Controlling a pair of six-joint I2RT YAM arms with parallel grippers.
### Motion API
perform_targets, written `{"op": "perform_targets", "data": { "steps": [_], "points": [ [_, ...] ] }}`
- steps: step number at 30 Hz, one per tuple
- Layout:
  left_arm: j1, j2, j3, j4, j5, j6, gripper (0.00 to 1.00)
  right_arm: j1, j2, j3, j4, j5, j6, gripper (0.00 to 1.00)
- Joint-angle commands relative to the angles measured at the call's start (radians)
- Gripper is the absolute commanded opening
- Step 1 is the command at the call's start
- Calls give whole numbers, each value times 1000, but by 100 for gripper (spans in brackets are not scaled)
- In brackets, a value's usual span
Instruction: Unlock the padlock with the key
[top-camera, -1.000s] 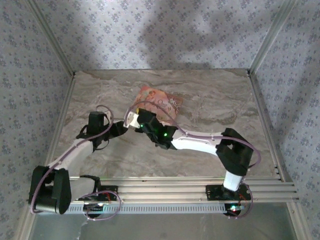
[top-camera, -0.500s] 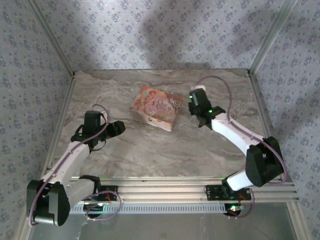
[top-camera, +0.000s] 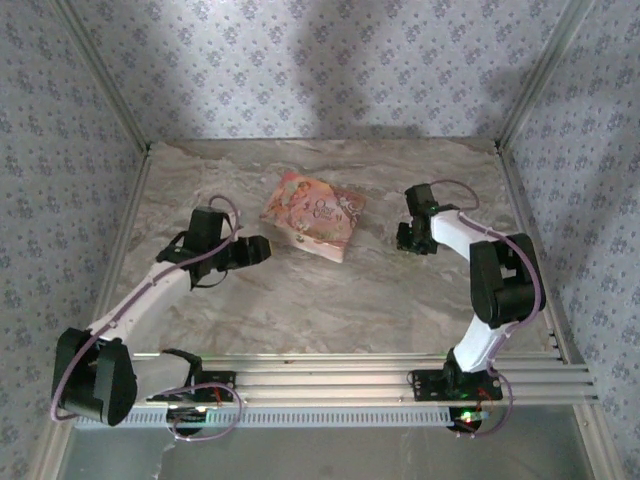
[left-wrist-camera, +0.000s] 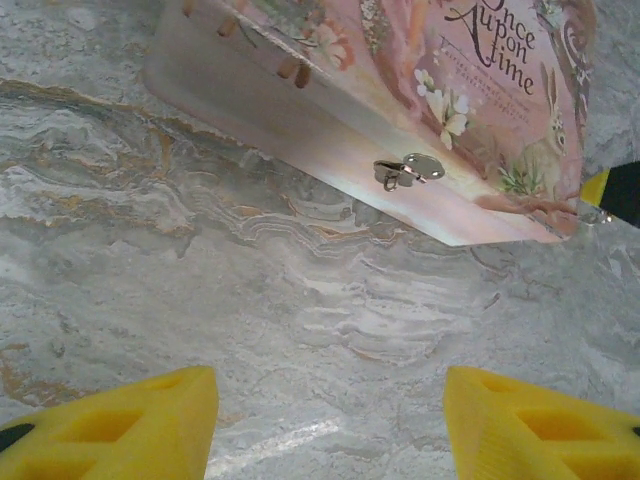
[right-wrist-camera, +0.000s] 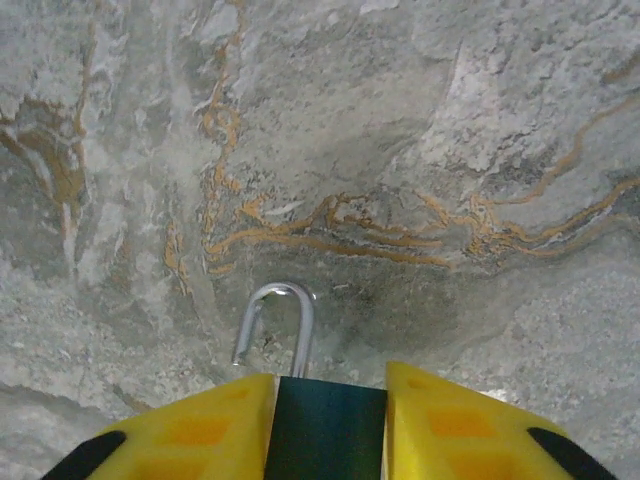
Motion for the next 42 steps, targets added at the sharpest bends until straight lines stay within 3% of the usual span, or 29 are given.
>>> {"op": "perform_targets", "data": {
  "steps": [1,5,9,11,12,16,21,23,27,29,32,35,42],
  "points": [
    [-10,5,49,-53,-36,9,61,-15,-54,28,-31,-25,2,43],
    [-10,-26,105,-126,-87,57,62,-23,-141,23,-53,-19,-8,53],
    [1,-41,198,-210,-177,105,67,-28,-239,16,-72,3,-20,72],
    [15,-50,232,-220,-236,112,80,-29,-305,0,-73,29,-32,82],
    [28,-54,243,-219,-246,109,97,-32,-330,-8,-70,45,-38,86],
    [94,-39,312,-242,-215,128,98,-35,-452,-61,-44,132,-76,95],
    [128,-54,385,-321,-313,228,98,-44,-584,-93,-28,258,-154,100],
    [130,-87,364,-309,-382,304,98,-81,-623,-136,-1,249,-158,100],
    [138,-238,226,-207,-479,391,98,-178,-676,-303,160,75,-161,100],
    [138,-345,95,-95,-498,426,98,-198,-717,-412,275,83,-197,100],
    [143,-450,-106,117,-588,353,98,-201,-768,-582,485,165,-273,100],
    [151,-412,-181,224,-561,347,98,-224,-772,-687,702,228,-251,100],
    [171,-238,-301,429,-536,467,98,-229,-644,-784,1122,188,-361,100]
  ]
}}
